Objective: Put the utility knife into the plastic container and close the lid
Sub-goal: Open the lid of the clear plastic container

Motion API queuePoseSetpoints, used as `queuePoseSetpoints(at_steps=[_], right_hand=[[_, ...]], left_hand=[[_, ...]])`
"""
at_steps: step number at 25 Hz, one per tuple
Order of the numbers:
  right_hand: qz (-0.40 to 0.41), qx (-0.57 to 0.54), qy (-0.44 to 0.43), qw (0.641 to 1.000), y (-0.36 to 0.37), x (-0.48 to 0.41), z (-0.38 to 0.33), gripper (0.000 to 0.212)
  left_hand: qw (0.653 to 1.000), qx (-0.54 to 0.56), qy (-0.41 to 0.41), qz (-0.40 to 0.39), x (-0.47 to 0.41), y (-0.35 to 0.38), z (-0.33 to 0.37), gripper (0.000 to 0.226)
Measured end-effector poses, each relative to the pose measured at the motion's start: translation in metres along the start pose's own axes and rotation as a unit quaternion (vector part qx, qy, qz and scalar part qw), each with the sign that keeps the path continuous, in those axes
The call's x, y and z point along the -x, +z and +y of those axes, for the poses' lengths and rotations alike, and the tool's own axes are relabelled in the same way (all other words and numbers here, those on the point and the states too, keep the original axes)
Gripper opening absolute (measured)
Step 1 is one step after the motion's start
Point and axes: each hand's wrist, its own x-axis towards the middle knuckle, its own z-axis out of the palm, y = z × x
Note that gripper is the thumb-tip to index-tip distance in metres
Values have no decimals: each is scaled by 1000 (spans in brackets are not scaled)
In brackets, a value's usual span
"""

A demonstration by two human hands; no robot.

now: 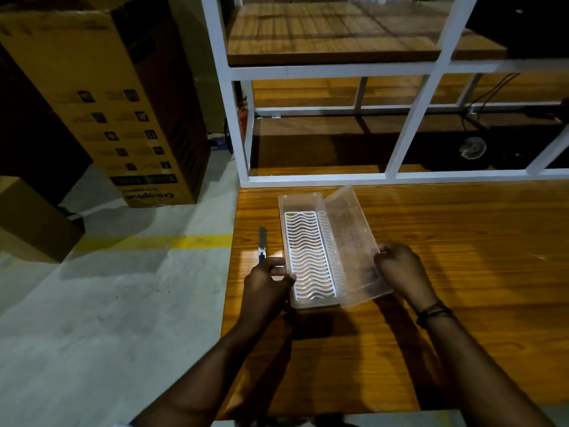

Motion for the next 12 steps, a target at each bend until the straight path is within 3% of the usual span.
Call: queuePoseSetpoints(at_steps=[4,8,12], right_hand=[[98,35,10,995,5,-14,24,35],[132,80,1,988,11,-23,38,48],[152,157,21,976,16,-21,41,40]], left_hand=[[1000,3,-9,-19,-2,-4,-2,24],[1000,4,-12,-21,-4,-7,-3,27],[1000,9,-18,-23,-3,-9,-2,31]])
